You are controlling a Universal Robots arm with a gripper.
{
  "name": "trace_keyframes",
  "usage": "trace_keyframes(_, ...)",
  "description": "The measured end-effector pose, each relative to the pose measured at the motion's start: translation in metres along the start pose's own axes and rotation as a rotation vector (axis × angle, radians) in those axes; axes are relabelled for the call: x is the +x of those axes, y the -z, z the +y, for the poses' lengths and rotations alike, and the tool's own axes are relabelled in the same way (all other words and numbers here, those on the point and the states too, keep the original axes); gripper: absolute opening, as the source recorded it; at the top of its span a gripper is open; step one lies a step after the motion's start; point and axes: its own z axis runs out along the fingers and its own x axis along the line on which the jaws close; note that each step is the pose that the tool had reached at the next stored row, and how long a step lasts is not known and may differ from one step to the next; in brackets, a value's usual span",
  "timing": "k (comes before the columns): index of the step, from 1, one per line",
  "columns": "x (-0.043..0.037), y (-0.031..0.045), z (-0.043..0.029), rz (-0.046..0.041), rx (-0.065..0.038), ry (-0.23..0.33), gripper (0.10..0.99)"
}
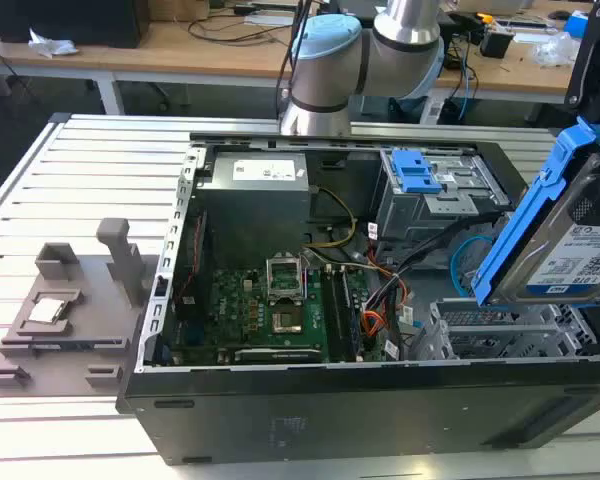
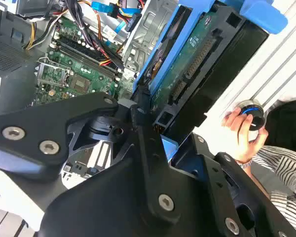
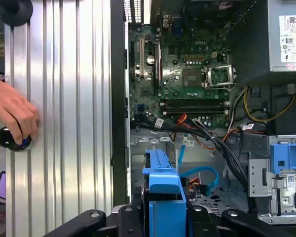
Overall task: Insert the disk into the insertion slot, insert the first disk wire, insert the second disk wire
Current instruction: 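Insert the disk into the insertion slot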
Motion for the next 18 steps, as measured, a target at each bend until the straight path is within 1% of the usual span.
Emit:
trace_keyframes(2,0.0000,-0.0033,-0.0001,0.0000,0.000,0.000,0.365)
trace_keyframes(9,0.0000,-0.0097,-0.0004,0.0000,0.000,0.000,0.365)
trace_keyframes(18,-0.0001,-0.0158,-0.0006,0.0000,0.000,0.000,0.365)
